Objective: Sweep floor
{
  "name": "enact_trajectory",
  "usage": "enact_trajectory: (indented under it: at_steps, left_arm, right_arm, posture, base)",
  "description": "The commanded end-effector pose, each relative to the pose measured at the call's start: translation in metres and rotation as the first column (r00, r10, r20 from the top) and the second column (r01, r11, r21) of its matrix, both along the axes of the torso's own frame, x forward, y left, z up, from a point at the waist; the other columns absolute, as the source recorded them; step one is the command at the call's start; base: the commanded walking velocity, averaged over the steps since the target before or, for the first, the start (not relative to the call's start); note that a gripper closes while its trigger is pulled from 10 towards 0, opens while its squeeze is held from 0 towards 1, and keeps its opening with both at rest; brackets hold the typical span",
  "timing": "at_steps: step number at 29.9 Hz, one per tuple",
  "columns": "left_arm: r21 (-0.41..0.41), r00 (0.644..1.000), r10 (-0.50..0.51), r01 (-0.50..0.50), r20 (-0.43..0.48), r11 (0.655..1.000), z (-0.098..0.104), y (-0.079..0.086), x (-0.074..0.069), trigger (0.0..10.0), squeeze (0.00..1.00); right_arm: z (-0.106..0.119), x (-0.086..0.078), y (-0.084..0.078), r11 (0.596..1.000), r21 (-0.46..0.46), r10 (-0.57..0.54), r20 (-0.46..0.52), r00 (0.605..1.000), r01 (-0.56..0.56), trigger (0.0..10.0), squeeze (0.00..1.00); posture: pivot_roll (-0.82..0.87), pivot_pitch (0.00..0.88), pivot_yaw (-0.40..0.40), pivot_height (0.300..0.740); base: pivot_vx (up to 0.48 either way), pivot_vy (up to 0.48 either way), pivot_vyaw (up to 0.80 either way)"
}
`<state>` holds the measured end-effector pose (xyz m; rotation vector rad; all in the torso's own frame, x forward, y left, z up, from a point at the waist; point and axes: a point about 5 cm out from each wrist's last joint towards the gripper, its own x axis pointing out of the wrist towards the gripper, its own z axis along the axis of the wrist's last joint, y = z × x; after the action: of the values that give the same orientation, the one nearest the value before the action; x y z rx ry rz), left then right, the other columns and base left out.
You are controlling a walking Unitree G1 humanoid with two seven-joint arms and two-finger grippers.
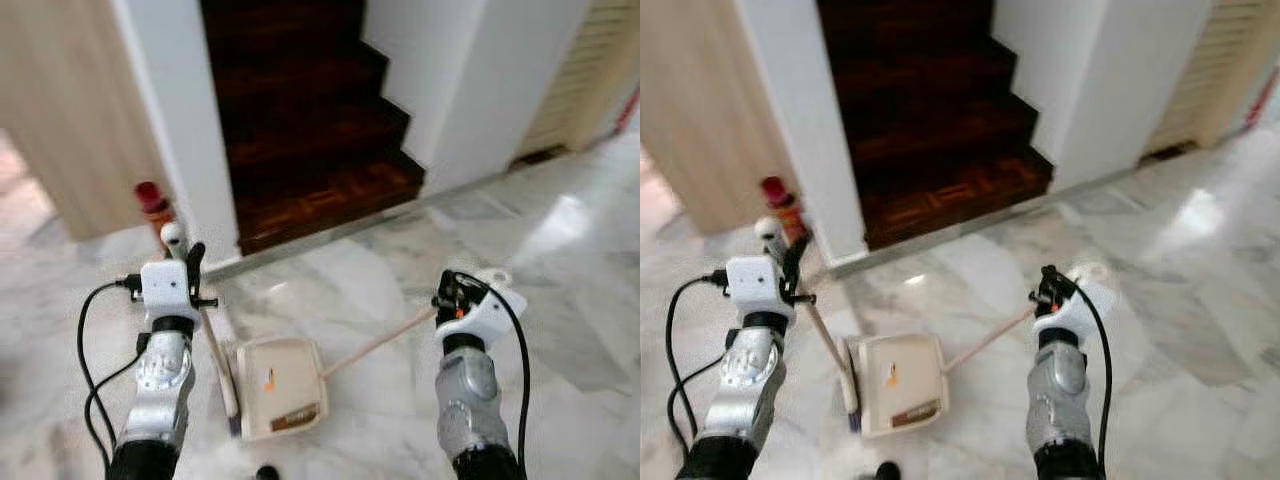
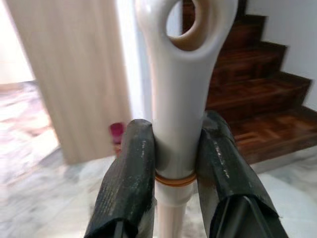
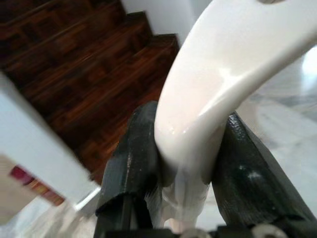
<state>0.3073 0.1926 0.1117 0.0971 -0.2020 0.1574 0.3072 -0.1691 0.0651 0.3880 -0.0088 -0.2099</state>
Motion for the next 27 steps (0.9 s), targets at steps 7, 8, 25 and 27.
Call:
enact_trajectory:
  at_steps: [7, 8, 25, 27]
  left_arm:
    - [0.008, 1.0, -0.013, 0.013, 0.022, 1.0, 0.0061, -0.0004, 0.0022, 10.0, 0.0]
    - [0.007, 1.0, -0.014, 0.014, 0.021, 1.0, 0.006, -0.0006, 0.0023, 10.0, 0.0]
    - [0.0, 1.0, -0.007, 0.007, 0.013, 1.0, 0.0047, 0.0003, 0.0033, 10.0, 0.0]
    - [-0.002, 1.0, -0.005, 0.005, 0.012, 1.0, 0.0045, 0.0009, 0.003, 10.0, 0.0]
  right_arm:
    - [0.0121, 0.005, 0.002, 1.0, 0.008, 0.001, 0.052, 0.999, -0.002, 10.0, 0.0]
    - [0.0123, 0.0054, 0.0014, 1.0, 0.011, 0.0, 0.052, 0.999, -0.001, 10.0, 0.0]
    - [0.0126, 0.0076, -0.0001, 0.999, 0.032, -0.01, 0.044, 0.999, 0.008, 10.0, 0.0]
    - [0.0122, 0.0076, -0.0002, 0.999, 0.031, -0.012, 0.039, 0.999, 0.01, 10.0, 0.0]
  posture:
    - [-0.04, 0.034, -0.036, 0.74]
    - [-0.04, 0.032, -0.035, 0.74]
    - [-0.03, 0.029, -0.046, 0.74]
    - [-0.03, 0.031, -0.047, 0.74]
  base:
    - [0.0, 0.0, 0.57]
    - [0.0, 0.0, 0.0]
    - [0.0, 0.178, 0.0]
    - [0.0, 0.326, 0.0]
